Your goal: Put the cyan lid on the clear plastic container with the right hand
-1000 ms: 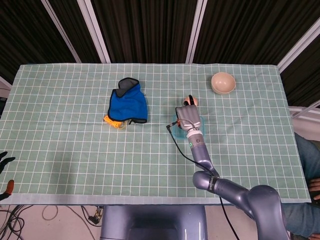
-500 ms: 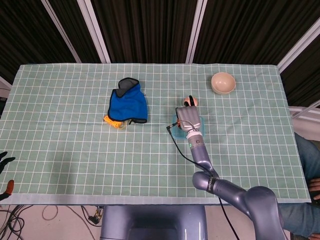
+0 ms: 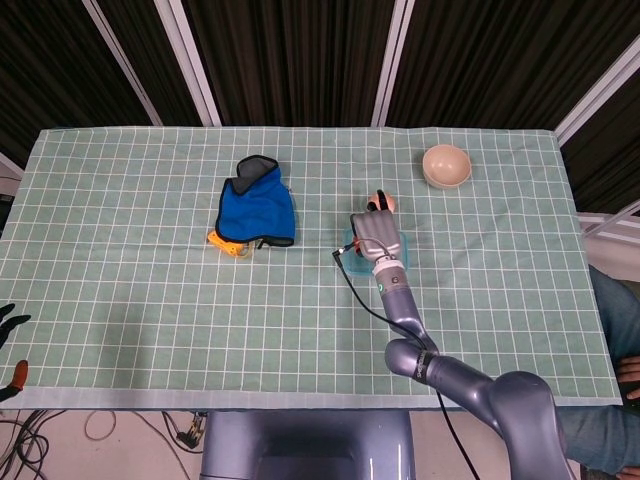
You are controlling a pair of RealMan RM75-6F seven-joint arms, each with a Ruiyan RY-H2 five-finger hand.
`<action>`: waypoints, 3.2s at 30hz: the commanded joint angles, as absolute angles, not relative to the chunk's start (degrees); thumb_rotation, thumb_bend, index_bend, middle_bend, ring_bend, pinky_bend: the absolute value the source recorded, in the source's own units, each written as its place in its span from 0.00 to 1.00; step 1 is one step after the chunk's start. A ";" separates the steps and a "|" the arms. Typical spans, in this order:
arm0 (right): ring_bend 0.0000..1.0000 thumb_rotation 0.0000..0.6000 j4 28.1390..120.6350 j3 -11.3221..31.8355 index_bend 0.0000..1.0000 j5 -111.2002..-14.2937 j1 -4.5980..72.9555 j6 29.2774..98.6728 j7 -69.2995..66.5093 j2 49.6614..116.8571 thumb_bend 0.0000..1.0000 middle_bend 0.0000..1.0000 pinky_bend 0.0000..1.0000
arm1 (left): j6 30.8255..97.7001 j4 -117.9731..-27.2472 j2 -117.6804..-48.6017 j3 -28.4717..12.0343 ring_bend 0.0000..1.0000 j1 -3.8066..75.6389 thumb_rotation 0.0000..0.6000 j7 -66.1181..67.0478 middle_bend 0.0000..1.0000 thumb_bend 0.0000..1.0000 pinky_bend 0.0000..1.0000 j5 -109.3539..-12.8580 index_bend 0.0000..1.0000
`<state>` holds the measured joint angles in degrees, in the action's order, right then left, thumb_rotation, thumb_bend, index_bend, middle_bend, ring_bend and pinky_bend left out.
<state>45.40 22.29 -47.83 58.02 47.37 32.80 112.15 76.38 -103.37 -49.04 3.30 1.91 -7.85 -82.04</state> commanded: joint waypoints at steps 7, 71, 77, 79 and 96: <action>0.25 1.00 46.80 22.59 0.70 -45.75 58.64 46.20 35.40 110.97 0.48 0.57 0.00 | 76.41 -103.39 -49.03 3.29 0.00 1.90 1.00 -7.88 0.00 0.52 0.00 -82.06 0.16; 0.25 1.00 53.53 21.19 0.70 -36.39 60.37 46.45 39.93 106.09 0.48 0.57 0.00 | 76.62 -103.14 -49.26 3.27 0.00 1.77 1.00 -7.58 0.00 0.52 0.00 -82.17 0.16; 0.23 1.00 61.29 22.53 0.57 -37.71 58.33 51.04 37.96 101.34 0.47 0.49 0.00 | 76.80 -103.04 -49.32 3.26 0.00 1.72 1.00 -7.60 0.00 0.52 0.00 -82.34 0.16; 0.18 1.00 64.71 22.89 0.46 -38.03 57.25 52.90 37.45 99.18 0.43 0.40 0.00 | 76.84 -102.98 -49.35 3.26 0.00 1.72 1.00 -7.57 0.00 0.52 0.00 -82.39 0.16; 0.02 1.00 96.99 19.68 0.18 -52.53 39.11 68.45 23.96 75.74 0.34 0.12 0.00 | 78.43 -102.32 -49.94 3.23 0.00 1.37 1.00 -6.91 0.00 0.52 0.00 -83.83 0.16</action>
<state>91.82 22.12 -46.84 44.16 63.96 27.91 80.65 78.33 -102.38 -49.88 3.23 1.41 -6.98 -83.73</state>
